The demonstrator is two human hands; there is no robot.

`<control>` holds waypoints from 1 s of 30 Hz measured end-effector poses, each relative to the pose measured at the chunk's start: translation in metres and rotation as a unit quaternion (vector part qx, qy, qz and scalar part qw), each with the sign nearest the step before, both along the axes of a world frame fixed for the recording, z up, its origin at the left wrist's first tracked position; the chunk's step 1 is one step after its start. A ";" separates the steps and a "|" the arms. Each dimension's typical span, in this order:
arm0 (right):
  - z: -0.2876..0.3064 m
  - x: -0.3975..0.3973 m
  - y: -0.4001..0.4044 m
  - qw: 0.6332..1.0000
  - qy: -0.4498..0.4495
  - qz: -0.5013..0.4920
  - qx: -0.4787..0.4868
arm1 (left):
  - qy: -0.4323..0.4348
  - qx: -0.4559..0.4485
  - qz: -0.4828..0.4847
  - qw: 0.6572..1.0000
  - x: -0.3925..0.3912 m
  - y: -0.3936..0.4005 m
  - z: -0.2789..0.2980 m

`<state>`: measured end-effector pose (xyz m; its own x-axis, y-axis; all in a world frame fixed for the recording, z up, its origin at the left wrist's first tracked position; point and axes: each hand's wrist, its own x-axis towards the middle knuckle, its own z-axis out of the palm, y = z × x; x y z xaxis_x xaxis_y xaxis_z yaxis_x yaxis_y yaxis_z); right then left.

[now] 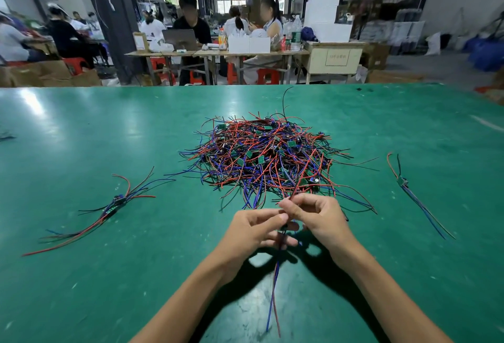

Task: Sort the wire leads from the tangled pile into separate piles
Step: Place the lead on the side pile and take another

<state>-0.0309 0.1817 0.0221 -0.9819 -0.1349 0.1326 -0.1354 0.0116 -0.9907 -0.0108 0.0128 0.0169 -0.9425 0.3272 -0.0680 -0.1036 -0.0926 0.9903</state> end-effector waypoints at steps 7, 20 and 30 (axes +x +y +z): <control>-0.013 -0.005 -0.005 0.989 0.071 -0.086 0.095 | -0.024 0.000 0.061 0.998 -0.002 0.001 0.002; -0.026 0.006 -0.037 0.995 0.040 -0.073 0.050 | 0.032 -0.051 0.103 0.993 0.001 0.007 -0.003; -0.015 -0.015 -0.016 0.979 -0.010 -0.205 -0.010 | 0.042 -0.082 -0.042 0.995 0.003 0.005 0.002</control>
